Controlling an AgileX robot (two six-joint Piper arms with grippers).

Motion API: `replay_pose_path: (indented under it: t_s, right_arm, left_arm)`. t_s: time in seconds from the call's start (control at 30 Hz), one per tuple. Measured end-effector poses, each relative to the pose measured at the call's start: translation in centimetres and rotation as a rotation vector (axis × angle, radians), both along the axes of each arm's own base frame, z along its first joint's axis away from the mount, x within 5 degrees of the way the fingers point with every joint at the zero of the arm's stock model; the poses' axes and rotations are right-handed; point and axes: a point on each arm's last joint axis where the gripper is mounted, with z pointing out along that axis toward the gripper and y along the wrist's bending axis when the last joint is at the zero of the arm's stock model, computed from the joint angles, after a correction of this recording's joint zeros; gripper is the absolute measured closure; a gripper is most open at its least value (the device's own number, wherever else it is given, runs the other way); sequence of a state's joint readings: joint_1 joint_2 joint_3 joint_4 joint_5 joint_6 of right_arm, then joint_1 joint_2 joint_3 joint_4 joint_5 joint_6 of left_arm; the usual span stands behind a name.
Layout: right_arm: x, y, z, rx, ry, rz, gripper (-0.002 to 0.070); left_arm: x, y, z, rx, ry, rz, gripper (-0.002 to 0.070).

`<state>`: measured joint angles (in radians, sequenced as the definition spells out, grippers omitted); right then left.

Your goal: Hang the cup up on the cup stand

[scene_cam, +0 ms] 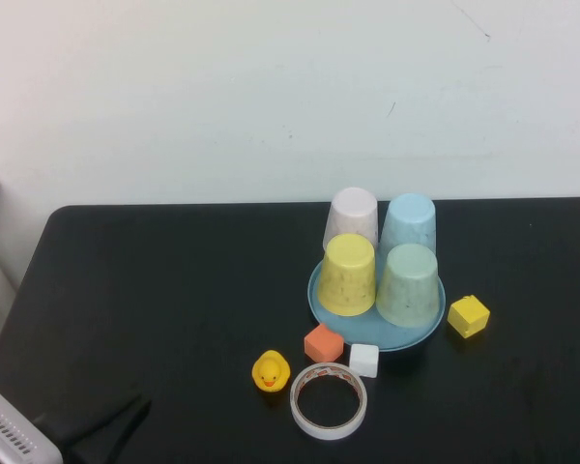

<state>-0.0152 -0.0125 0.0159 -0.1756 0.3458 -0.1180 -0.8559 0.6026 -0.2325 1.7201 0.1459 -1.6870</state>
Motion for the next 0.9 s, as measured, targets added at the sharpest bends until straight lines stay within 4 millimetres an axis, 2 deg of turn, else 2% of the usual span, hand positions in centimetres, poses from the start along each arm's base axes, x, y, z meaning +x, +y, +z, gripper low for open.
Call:
replay_pose_path:
  t_s: [0.9]
  right_arm:
    - [0.00,0.07,-0.01,0.008,0.000,0.005,0.0678]
  left_arm:
    - [0.00,0.00,0.00,0.000,0.000,0.000,0.0676]
